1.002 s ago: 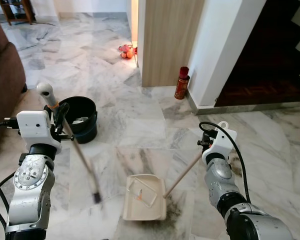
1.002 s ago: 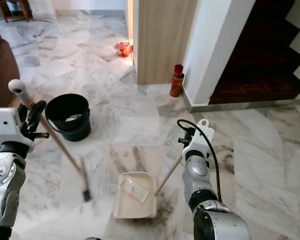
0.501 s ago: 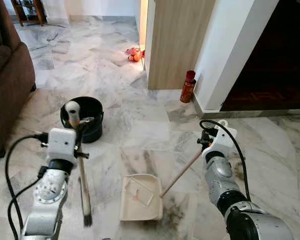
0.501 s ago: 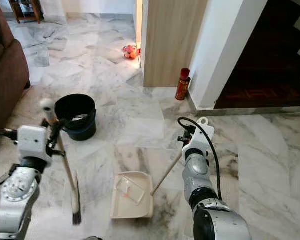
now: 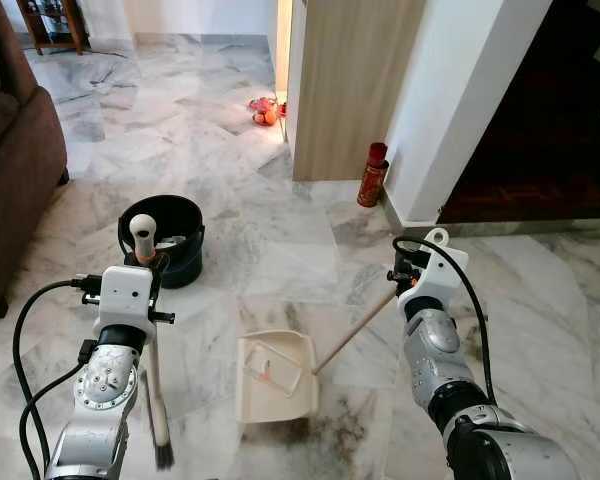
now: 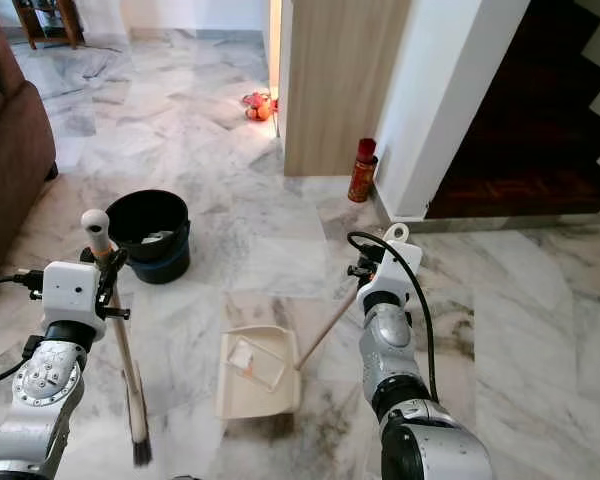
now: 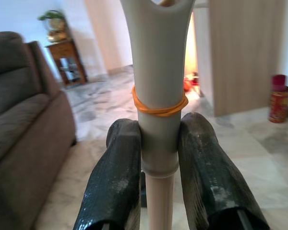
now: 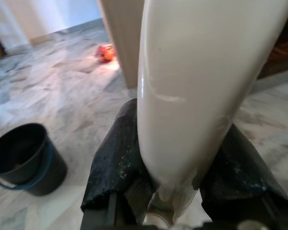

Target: Sweep floor

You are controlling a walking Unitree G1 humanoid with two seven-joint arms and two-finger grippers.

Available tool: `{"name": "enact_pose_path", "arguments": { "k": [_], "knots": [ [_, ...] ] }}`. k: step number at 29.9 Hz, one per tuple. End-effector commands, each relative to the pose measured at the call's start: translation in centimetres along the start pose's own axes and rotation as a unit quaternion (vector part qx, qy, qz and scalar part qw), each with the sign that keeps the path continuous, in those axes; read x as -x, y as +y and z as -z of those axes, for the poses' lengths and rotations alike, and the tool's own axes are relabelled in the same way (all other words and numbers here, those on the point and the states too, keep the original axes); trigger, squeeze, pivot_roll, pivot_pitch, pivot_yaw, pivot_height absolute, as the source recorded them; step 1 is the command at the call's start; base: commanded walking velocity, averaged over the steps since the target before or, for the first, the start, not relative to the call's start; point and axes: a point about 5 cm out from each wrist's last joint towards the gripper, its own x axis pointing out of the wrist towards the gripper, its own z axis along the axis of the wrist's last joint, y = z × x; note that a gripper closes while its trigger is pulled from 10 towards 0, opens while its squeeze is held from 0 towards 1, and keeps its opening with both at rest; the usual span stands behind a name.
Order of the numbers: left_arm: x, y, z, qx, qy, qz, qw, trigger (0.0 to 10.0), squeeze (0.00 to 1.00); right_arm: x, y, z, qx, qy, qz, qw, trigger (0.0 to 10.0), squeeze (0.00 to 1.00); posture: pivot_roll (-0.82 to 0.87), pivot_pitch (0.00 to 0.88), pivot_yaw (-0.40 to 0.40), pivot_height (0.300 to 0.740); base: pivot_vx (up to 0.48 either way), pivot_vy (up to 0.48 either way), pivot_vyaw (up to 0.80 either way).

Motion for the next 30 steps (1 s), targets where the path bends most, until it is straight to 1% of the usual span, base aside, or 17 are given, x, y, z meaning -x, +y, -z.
{"name": "enact_pose_path", "arguments": {
  "k": [1, 5, 12, 18, 20, 24, 29, 30],
  "knots": [
    [-0.1, 0.6, -0.3, -0.021, -0.017, -0.013, 1.000, 10.0, 0.00, -0.2, 0.4, -1.0, -0.011, -0.031, -0.005, 0.999, 10.0, 0.00, 0.21, 0.000, -0.072, 0.740, 0.000, 0.000, 0.79],
    [-0.1, 0.6, 0.1, -0.025, -0.016, -0.010, 1.000, 10.0, 0.00, -0.1, 0.5, -0.8, -0.020, -0.031, -0.004, 0.999, 10.0, 0.00, 0.21, 0.000, -0.063, 0.740, 0.000, 0.000, 0.79],
    [-0.5, 0.7, 0.2, -0.032, -0.018, -0.004, 0.999, 10.0, 0.00, -0.1, 0.7, -0.9, -0.030, -0.034, -0.003, 0.999, 10.0, 0.00, 0.20, 0.000, -0.045, 0.740, 0.000, 0.000, 0.64],
    [-0.6, 0.6, 0.2, -0.034, -0.022, -0.006, 0.999, 10.0, 0.00, -0.1, 0.4, -0.6, -0.049, -0.019, 0.004, 0.999, 10.0, 0.00, 0.22, 0.000, -0.067, 0.740, 0.000, 0.000, 0.00],
    [-0.3, 0.8, 0.2, -0.030, -0.022, -0.015, 0.999, 10.0, 0.00, -0.1, 0.7, -0.4, -0.049, -0.017, -0.001, 0.999, 10.0, 0.00, 0.23, 0.000, -0.071, 0.740, 0.000, 0.000, 0.00],
    [0.1, 0.5, 0.4, -0.023, -0.016, -0.019, 0.999, 10.0, 0.00, -0.1, 1.4, -0.5, -0.052, -0.016, -0.015, 0.998, 10.0, 0.00, 0.23, 0.000, -0.083, 0.740, 0.000, 0.000, 0.00],
    [0.2, 0.3, 0.7, -0.026, -0.012, -0.022, 0.999, 10.0, 0.00, -0.1, 1.8, -0.4, -0.050, -0.014, -0.021, 0.998, 10.0, 0.00, 0.24, 0.000, -0.091, 0.740, 0.000, 0.000, 0.00],
    [0.1, 0.3, 0.8, -0.028, -0.009, -0.025, 0.999, 10.0, 0.00, -0.1, 2.0, -0.4, -0.044, -0.014, -0.028, 0.999, 10.0, 0.00, 0.24, 0.000, -0.092, 0.740, 0.000, 0.000, 0.00]
  ]
}}
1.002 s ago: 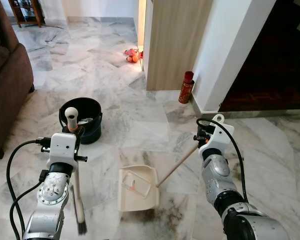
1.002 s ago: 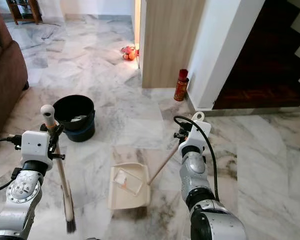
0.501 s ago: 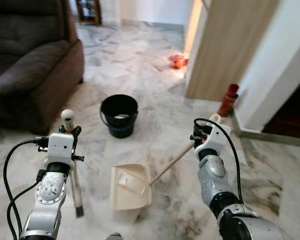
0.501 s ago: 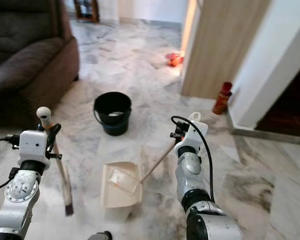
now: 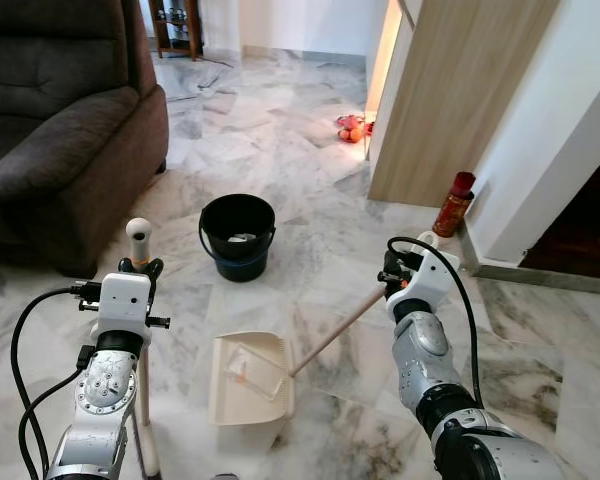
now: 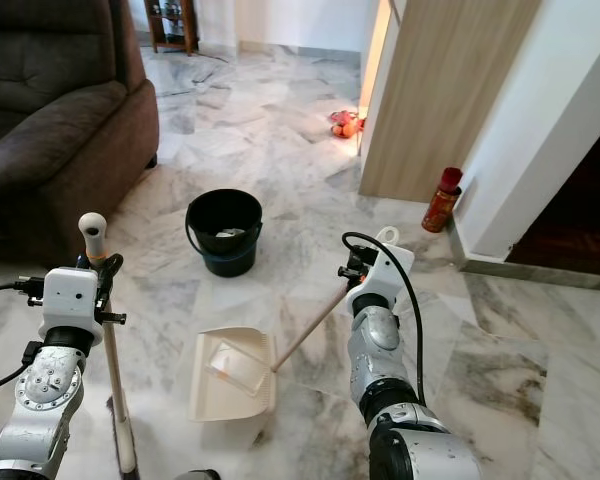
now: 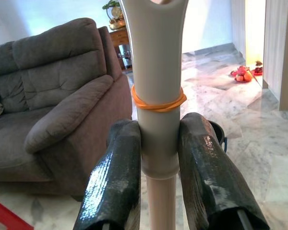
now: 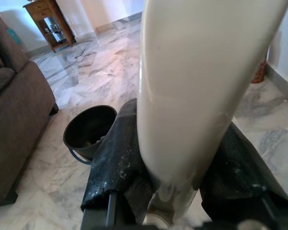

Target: Sweep floor

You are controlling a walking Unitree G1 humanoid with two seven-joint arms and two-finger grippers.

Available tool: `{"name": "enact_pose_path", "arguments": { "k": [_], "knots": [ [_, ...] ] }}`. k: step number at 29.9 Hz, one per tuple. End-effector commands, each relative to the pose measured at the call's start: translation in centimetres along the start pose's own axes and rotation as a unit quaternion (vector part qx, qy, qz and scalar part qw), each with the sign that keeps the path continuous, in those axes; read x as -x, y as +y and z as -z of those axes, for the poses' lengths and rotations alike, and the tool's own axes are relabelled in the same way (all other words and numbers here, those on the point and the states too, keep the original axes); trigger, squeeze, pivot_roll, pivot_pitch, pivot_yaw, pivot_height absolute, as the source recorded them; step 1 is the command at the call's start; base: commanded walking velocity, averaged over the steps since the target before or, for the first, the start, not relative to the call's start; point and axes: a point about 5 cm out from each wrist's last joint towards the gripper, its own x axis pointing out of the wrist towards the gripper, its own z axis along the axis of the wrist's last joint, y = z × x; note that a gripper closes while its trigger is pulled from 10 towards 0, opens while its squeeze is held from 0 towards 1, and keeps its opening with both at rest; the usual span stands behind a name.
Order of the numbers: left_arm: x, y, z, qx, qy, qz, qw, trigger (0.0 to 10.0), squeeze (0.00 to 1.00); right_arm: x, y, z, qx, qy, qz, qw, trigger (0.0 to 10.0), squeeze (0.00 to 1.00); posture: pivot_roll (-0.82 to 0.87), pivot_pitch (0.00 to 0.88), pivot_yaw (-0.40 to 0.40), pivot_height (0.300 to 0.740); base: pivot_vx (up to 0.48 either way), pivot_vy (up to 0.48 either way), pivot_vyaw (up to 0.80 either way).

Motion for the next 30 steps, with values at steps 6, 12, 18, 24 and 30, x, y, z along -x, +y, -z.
{"name": "enact_pose_path", "arguments": {
  "k": [6, 12, 18, 24, 30],
  "knots": [
    [-0.7, 0.1, -1.2, -0.011, -0.031, -0.012, 0.999, 10.0, 0.00, -0.6, 1.0, -1.8, 0.011, -0.036, -0.034, 0.999, 10.0, 0.00, 0.23, 0.000, -0.091, 0.740, 0.000, 0.000, 0.45],
    [-0.6, 0.0, -1.1, -0.010, -0.029, -0.013, 0.999, 10.0, 0.00, -0.5, 1.0, -1.5, 0.000, -0.032, -0.037, 0.999, 10.0, 0.00, 0.23, 0.000, -0.096, 0.740, 0.000, 0.000, 0.11],
    [-0.6, 0.1, -1.1, -0.010, -0.029, -0.016, 0.999, 10.0, 0.00, -0.4, 1.5, -1.3, 0.010, -0.027, -0.052, 0.998, 10.0, 0.00, 0.23, 0.000, -0.097, 0.740, 0.000, 0.000, 0.00],
    [-0.6, 0.1, -1.2, -0.010, -0.030, -0.017, 0.999, 10.0, 0.00, -0.4, 1.9, -1.2, 0.011, -0.023, -0.065, 0.998, 10.0, 0.00, 0.23, 0.000, -0.099, 0.740, 0.000, 0.000, 0.62],
    [-0.7, -0.1, -1.2, -0.010, -0.030, -0.016, 0.999, 10.0, 0.00, -0.4, 2.0, -1.0, -0.001, -0.016, -0.074, 0.997, 10.0, 0.00, 0.23, 0.000, -0.098, 0.740, 0.000, 0.000, 0.09]
  ]
}}
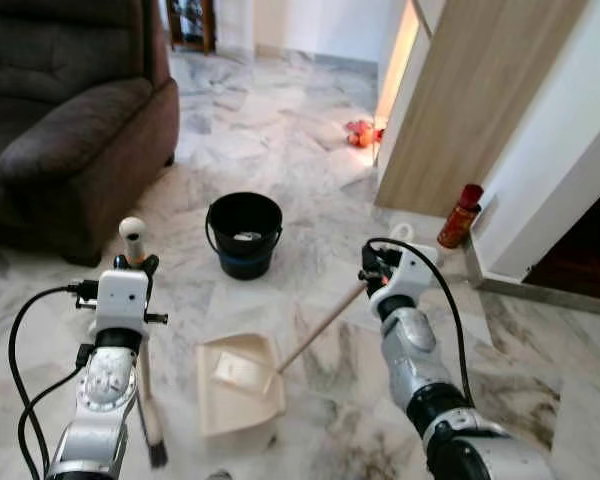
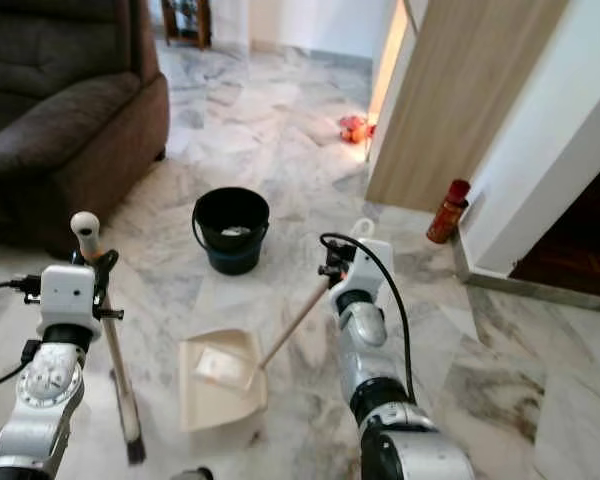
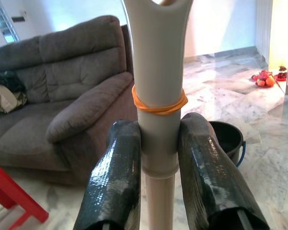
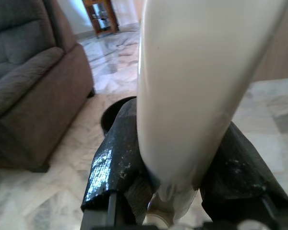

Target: Sweep floor

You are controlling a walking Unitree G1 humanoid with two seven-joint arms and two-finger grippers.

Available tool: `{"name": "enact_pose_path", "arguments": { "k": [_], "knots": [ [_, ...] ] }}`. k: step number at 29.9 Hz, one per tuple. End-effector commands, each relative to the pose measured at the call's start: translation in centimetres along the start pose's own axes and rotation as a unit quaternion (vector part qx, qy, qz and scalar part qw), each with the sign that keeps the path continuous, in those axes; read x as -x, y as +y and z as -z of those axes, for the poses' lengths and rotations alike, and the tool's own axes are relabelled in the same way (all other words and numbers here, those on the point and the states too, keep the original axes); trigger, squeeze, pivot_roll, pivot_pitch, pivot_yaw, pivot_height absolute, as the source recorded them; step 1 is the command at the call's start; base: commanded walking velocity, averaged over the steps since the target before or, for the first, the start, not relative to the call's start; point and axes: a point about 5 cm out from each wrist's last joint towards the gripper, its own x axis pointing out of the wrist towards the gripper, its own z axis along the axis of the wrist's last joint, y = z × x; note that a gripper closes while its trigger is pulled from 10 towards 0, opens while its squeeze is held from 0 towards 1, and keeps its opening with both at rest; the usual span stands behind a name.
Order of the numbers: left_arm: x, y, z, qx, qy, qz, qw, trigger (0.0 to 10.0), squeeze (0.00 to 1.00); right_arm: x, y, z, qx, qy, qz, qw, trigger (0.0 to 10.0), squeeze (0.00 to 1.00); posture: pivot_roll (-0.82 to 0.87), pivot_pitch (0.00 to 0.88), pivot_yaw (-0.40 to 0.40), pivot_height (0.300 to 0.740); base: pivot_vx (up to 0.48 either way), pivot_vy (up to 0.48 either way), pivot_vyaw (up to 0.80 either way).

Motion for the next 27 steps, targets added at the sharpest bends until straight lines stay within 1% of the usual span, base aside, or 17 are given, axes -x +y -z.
{"name": "enact_pose_path", "arguments": {
  "k": [1, 10, 22, 27],
  "knots": [
    [-0.46, -0.30, -1.00, -0.008, -0.026, 0.001, 1.000, 10.0, 0.00, -0.30, -0.28, -1.17, -0.008, -0.025, 0.001, 1.000, 10.0, 0.00, 0.22, 0.000, -0.097, 0.740, 0.240, 0.000, 0.00],
    [-0.50, -0.33, -1.01, -0.008, -0.027, 0.002, 1.000, 10.0, 0.00, -0.27, 0.13, -1.06, -0.010, -0.024, -0.009, 1.000, 10.0, 0.00, 0.23, 0.000, -0.096, 0.740, 0.260, 0.000, 0.00],
    [-0.61, -0.29, -0.98, -0.010, -0.026, 0.002, 1.000, 10.0, 0.00, -0.31, 0.49, -1.06, 0.001, -0.023, -0.023, 0.999, 10.0, 0.00, 0.23, 0.000, -0.098, 0.740, 0.294, 0.000, 0.00],
    [-0.64, -0.30, -0.97, -0.010, -0.025, 0.002, 1.000, 10.0, 0.00, -0.31, 0.60, -1.05, 0.003, -0.023, -0.026, 0.999, 10.0, 0.00, 0.22, 0.000, -0.097, 0.740, 0.313, 0.000, 0.53]
  ]
}}
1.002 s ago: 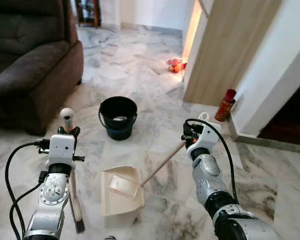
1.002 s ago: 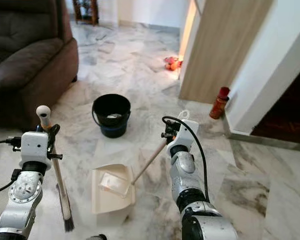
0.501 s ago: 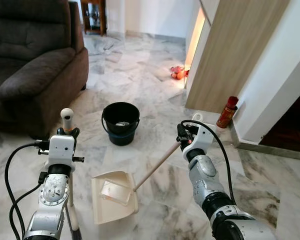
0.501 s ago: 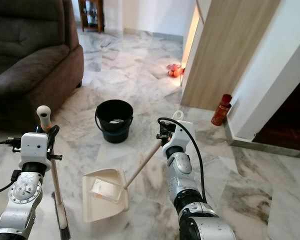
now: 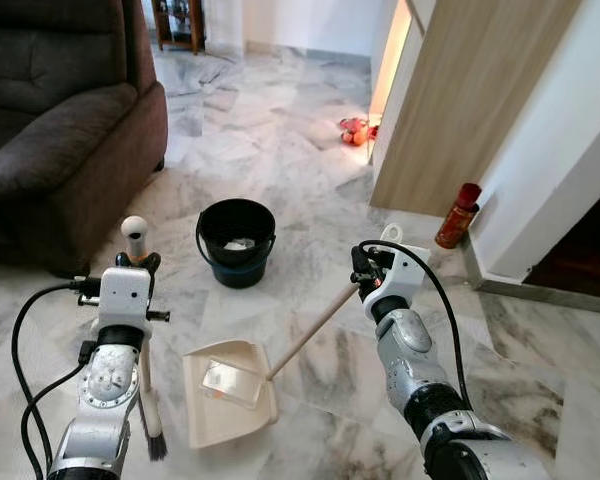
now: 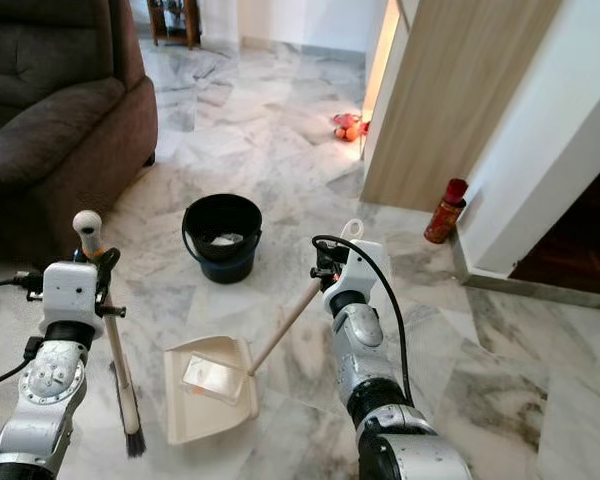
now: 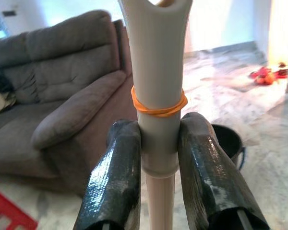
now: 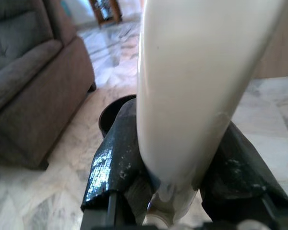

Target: Sweep floor

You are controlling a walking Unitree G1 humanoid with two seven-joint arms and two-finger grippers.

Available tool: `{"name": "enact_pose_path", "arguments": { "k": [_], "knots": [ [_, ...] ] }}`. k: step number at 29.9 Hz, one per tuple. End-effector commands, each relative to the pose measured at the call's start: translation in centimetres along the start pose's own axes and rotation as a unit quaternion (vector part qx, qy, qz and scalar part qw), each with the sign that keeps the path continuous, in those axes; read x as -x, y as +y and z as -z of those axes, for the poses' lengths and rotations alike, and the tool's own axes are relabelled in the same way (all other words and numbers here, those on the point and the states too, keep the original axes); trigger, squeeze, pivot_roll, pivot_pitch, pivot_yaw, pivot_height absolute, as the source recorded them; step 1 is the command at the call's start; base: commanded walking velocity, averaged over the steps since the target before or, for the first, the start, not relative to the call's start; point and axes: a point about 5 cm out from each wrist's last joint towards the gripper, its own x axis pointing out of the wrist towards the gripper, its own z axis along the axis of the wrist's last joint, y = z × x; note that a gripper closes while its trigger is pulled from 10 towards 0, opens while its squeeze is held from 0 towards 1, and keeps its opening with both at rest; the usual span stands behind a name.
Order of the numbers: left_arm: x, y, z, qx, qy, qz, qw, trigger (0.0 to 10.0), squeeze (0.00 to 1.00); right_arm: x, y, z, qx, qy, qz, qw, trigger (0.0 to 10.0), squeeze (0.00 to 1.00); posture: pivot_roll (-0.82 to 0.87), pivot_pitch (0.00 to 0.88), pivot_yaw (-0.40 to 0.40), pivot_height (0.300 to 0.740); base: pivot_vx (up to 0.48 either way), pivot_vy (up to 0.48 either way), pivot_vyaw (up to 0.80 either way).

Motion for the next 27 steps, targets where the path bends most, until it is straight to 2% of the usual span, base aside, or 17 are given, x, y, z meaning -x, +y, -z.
{"name": "enact_pose_path", "arguments": {
  "k": [1, 15, 20, 24, 27],
  "knots": [
    [-0.3, 0.0, -0.5, -0.012, -0.015, -0.002, 1.000, 10.0, 0.00, -0.4, 0.5, -1.0, -0.012, -0.022, -0.010, 1.000, 10.0, 0.00, 0.22, 0.000, -0.096, 0.740, 0.315, 0.000, 0.00],
    [-0.5, 0.0, -0.2, -0.015, -0.011, 0.004, 1.000, 10.0, 0.00, -0.4, 0.7, -0.9, -0.022, -0.017, -0.024, 0.999, 10.0, 0.00, 0.21, 0.000, -0.095, 0.740, 0.320, 0.000, 0.00],
    [-0.6, 0.1, -0.2, -0.016, -0.013, 0.004, 1.000, 10.0, 0.00, -0.4, 1.2, -1.0, -0.009, -0.020, -0.039, 0.999, 10.0, 0.00, 0.22, 0.000, -0.095, 0.740, 0.326, 0.000, 0.00],
    [-0.7, 0.0, -0.3, -0.016, -0.013, 0.005, 1.000, 10.0, 0.00, -0.5, 1.4, -1.1, -0.012, -0.022, -0.044, 0.999, 10.0, 0.00, 0.22, 0.000, -0.096, 0.740, 0.326, 0.000, 0.52],
    [-0.6, 0.0, -0.3, -0.016, -0.014, 0.008, 1.000, 10.0, 0.00, -0.5, 1.5, -1.1, -0.018, -0.022, -0.045, 0.999, 10.0, 0.00, 0.22, 0.000, -0.097, 0.740, 0.326, 0.000, 0.00]
  ]
}}
